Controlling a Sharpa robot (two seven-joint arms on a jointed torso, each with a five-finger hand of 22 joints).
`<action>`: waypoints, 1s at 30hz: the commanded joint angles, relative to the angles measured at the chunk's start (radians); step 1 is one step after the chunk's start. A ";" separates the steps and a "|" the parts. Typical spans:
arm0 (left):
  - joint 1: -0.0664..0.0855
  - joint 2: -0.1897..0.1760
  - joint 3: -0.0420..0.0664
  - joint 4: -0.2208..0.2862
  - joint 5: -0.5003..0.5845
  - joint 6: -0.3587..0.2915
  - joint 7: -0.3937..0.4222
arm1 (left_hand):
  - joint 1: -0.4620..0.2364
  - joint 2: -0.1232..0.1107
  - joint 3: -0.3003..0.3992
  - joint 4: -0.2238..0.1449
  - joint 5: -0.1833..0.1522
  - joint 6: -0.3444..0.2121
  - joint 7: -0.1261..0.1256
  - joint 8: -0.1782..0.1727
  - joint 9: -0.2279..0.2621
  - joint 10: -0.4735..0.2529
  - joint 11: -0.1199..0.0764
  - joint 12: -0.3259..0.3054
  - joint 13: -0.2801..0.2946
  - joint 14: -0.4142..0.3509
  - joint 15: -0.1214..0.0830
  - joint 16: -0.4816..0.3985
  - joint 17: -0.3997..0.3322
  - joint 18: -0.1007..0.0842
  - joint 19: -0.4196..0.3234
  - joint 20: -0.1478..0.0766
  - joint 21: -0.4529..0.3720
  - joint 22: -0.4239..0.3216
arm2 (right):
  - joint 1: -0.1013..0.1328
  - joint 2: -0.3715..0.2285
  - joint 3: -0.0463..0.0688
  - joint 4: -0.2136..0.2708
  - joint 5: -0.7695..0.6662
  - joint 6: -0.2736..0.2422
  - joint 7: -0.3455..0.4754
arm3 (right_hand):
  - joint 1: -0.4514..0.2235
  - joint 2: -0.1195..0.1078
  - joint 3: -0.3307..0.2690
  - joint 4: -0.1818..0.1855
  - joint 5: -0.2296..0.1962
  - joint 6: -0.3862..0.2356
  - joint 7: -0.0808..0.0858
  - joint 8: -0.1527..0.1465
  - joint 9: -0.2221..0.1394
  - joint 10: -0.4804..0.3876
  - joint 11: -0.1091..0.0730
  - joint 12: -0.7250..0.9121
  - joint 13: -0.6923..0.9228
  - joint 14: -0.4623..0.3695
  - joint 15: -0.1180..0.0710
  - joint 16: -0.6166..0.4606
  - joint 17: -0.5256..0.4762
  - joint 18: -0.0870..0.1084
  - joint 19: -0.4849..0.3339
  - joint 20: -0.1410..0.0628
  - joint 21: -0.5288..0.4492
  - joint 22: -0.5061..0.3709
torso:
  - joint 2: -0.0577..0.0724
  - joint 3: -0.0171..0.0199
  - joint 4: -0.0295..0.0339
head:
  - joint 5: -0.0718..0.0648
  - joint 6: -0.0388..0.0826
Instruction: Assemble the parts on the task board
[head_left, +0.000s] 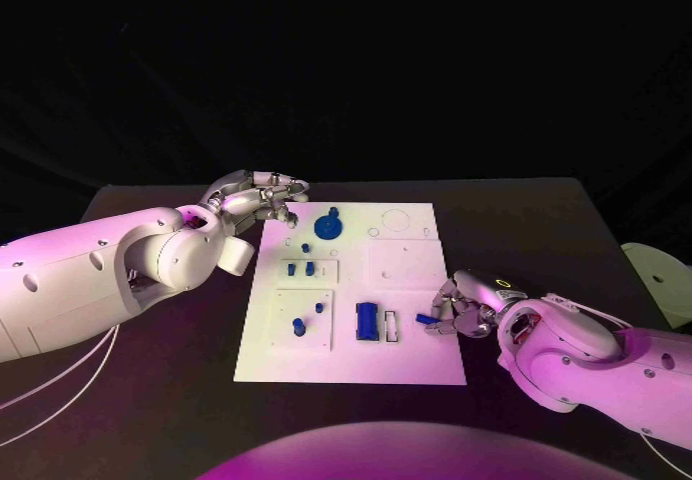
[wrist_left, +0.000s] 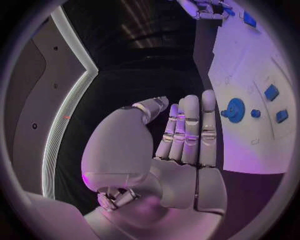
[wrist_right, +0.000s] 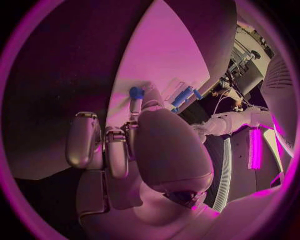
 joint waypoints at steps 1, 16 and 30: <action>0.000 0.001 0.000 0.002 0.002 0.015 0.006 | -0.005 0.003 -0.003 0.004 0.005 -0.004 -0.001 0.004 0.001 -0.003 -0.001 0.004 -0.002 -0.003 0.000 0.001 -0.001 0.011 0.007 0.003 -0.005 -0.001 | -0.011 0.002 -0.009 0.000 -0.013 0.043 -0.016 | 0.098 0.083 0.014 0.002 0.005 0.008 -0.001 -0.006 -0.029 0.012 -0.011 0.003 -0.063 0.098 -0.006 -0.003 0.238 -0.010 0.019 -0.009 0.006 0.174 | -0.001 0.0001 -0.0002 | -0.001 0.002; -0.001 0.002 0.000 0.000 0.002 0.015 0.007 | -0.006 0.003 -0.003 0.005 0.005 -0.006 0.000 0.004 0.001 -0.002 0.000 0.004 -0.002 -0.003 0.000 0.001 -0.001 0.011 0.008 0.003 -0.005 -0.001 | 0.017 -0.015 -0.007 0.062 0.084 -0.031 -0.015 | -0.061 -0.062 0.525 0.003 -0.034 0.008 -0.003 -0.009 -0.022 0.023 -0.017 0.013 -0.051 0.101 -0.009 0.002 0.252 -0.015 0.028 -0.014 0.031 0.180 | -0.001 -0.0010 0.0011 | 0.002 0.003; -0.001 0.003 0.000 0.000 0.002 0.016 0.006 | -0.005 0.003 -0.003 0.005 0.005 -0.007 0.000 0.005 0.001 -0.002 0.000 0.004 -0.002 -0.003 0.000 0.001 -0.002 0.011 0.008 0.003 -0.006 -0.001 | 0.029 0.028 -0.007 0.074 0.218 -0.044 -0.015 | -0.205 -0.148 0.748 -0.028 -0.053 0.001 -0.003 0.015 0.016 0.028 -0.013 0.018 -0.047 0.103 -0.009 0.004 0.258 -0.016 0.029 -0.012 0.037 0.182 | 0.000 -0.0012 0.0009 | 0.003 -0.003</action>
